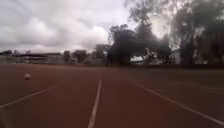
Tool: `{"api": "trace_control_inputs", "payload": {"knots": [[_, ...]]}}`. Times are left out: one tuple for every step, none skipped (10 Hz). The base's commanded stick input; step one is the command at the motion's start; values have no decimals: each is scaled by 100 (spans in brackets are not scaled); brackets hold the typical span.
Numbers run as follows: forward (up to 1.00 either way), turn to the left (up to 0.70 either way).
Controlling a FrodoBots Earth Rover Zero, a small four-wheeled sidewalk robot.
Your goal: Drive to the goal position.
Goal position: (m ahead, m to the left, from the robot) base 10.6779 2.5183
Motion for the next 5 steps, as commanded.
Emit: {"api": "trace_control_inputs", "payload": {"knots": [[85, 0], [85, 0], [85, 0], [85, 0], [85, 0]]}}
